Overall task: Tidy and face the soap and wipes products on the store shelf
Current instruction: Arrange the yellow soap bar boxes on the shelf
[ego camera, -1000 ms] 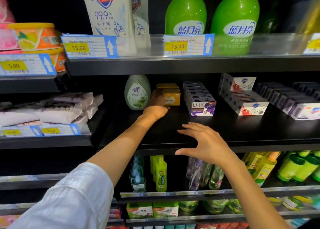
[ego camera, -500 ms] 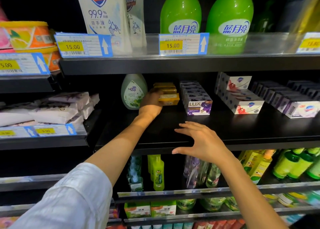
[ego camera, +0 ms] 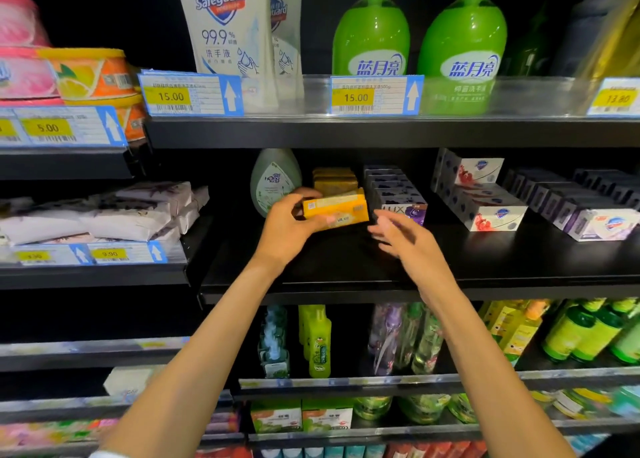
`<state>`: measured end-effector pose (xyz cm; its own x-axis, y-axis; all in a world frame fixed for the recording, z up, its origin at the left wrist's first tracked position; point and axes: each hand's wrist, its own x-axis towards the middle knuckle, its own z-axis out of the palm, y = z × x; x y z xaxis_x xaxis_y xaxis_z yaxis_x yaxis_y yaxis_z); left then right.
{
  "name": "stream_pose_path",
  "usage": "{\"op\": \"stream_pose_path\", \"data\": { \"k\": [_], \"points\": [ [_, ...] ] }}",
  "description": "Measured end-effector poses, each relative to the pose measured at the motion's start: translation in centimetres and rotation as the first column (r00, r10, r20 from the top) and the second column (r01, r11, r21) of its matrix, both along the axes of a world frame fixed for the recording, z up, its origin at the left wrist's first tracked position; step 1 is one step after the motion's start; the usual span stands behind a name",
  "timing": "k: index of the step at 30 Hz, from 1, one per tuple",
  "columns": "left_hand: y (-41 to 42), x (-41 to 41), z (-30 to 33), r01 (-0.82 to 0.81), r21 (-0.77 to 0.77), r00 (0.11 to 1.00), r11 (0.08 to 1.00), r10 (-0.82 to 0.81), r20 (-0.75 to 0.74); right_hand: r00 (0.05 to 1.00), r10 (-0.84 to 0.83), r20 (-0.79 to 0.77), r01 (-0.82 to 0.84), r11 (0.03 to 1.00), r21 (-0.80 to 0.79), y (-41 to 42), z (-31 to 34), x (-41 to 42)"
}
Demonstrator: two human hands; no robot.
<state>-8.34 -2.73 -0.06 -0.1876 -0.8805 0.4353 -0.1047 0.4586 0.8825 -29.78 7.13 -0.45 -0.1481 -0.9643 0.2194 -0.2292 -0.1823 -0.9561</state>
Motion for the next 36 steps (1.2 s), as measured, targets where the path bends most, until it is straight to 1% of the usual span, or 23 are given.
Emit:
{"op": "stream_pose_path", "data": {
  "k": [1, 2, 5, 8, 11, 13, 16, 19, 25, 29, 31, 33, 35, 36],
  "points": [
    [0.5, 0.1, -0.3, 0.009, -0.022, 1.000, 1.000, -0.009, -0.006, 0.994, -0.006, 0.112, 0.003, 1.000, 0.027, -0.4, 0.3, 0.3],
    [1.0, 0.2, -0.6, 0.018, -0.039, 1.000, 0.999, -0.018, -0.004, 0.982, 0.004, 0.188, -0.014, 0.999, 0.052, -0.8, 0.5, 0.7],
    [1.4, 0.3, -1.5, 0.049, -0.038, 0.998, 0.998, -0.050, -0.032, 0.951, 0.022, 0.307, -0.053, 0.995, 0.090, -1.4, 0.6, 1.9],
    [1.8, 0.2, -1.5, 0.099, -0.034, 0.993, 0.995, -0.100, -0.057, 0.935, 0.020, 0.353, -0.043, 0.997, 0.057, -1.5, 0.4, 2.5],
    [1.8, 0.2, -1.5, 0.153, -0.040, 0.988, 0.987, -0.154, -0.028, 0.932, 0.012, 0.363, -0.006, 1.000, -0.018, -1.3, -0.2, 2.3],
    [1.9, 0.3, -1.5, 0.209, 0.000, 0.978, 0.978, -0.209, -0.018, 0.928, 0.018, 0.372, 0.007, 0.998, -0.066, -1.0, -0.3, 2.1],
    [1.9, 0.4, -1.3, 0.286, 0.092, 0.958, 0.954, -0.282, -0.050, 0.943, 0.051, 0.329, -0.005, 0.990, -0.139, -0.6, -0.4, 1.6],
    [1.9, 0.5, -1.2, 0.311, 0.130, 0.950, 0.942, -0.303, -0.076, 0.955, 0.081, 0.284, -0.027, 0.982, -0.189, -0.6, -0.7, 1.5],
    [2.2, 0.6, -1.0, 0.261, 0.120, 0.963, 0.958, -0.249, -0.104, 0.970, 0.124, 0.211, -0.072, 0.969, -0.236, -0.6, -1.0, 1.4],
    [2.1, 0.8, -1.0, 0.239, 0.115, 0.968, 0.964, -0.226, -0.109, 0.983, 0.138, 0.118, -0.106, 0.963, -0.246, -0.8, -1.2, 1.5],
    [2.2, 0.7, -0.9, 0.246, 0.129, 0.966, 0.961, -0.232, -0.115, 0.995, 0.100, 0.012, -0.093, 0.956, -0.277, -0.8, -1.3, 1.7],
    [2.3, 0.6, -0.9, 0.263, 0.147, 0.962, 0.954, -0.246, -0.121, 0.993, -0.008, -0.119, -0.033, 0.940, -0.339, -0.7, -1.3, 1.9],
    [2.3, 0.6, -0.9, 0.270, 0.145, 0.961, 0.952, -0.257, -0.105, 0.976, -0.120, -0.181, 0.038, 0.915, -0.402, -0.5, -1.1, 2.0],
    [2.2, 0.6, -0.9, 0.269, 0.144, 0.962, 0.952, -0.258, -0.089, 0.971, -0.144, -0.190, 0.054, 0.910, -0.411, -0.3, -1.0, 1.9]
  ]
}}
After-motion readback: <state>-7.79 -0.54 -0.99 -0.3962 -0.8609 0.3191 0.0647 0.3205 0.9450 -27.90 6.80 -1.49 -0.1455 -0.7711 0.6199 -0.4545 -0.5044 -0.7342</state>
